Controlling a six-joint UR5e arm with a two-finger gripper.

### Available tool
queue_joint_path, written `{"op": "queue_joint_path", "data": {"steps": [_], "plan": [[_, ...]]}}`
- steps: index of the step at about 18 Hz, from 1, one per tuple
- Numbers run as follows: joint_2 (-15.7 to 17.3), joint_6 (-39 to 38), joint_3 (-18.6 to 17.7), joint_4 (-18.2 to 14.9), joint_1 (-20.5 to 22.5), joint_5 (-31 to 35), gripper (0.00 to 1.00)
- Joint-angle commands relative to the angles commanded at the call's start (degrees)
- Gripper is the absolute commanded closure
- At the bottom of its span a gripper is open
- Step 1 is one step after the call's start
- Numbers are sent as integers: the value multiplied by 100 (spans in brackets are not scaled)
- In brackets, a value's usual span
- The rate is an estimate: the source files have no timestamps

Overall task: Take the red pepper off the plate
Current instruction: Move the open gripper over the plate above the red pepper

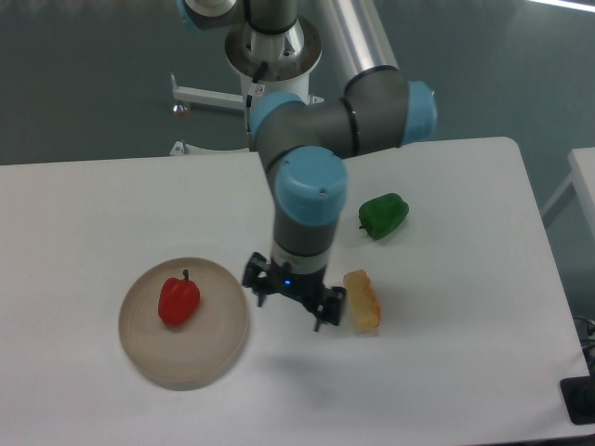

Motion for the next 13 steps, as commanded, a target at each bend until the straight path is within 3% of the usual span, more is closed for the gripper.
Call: {"op": "queue_joint_path", "data": {"steps": [3,7,13], "plan": [[96,-265,-316,140,-202,-9,0],[211,-274,-1019,649,-466,61,0],[255,-423,-1582,1097,-896,61,0]]}}
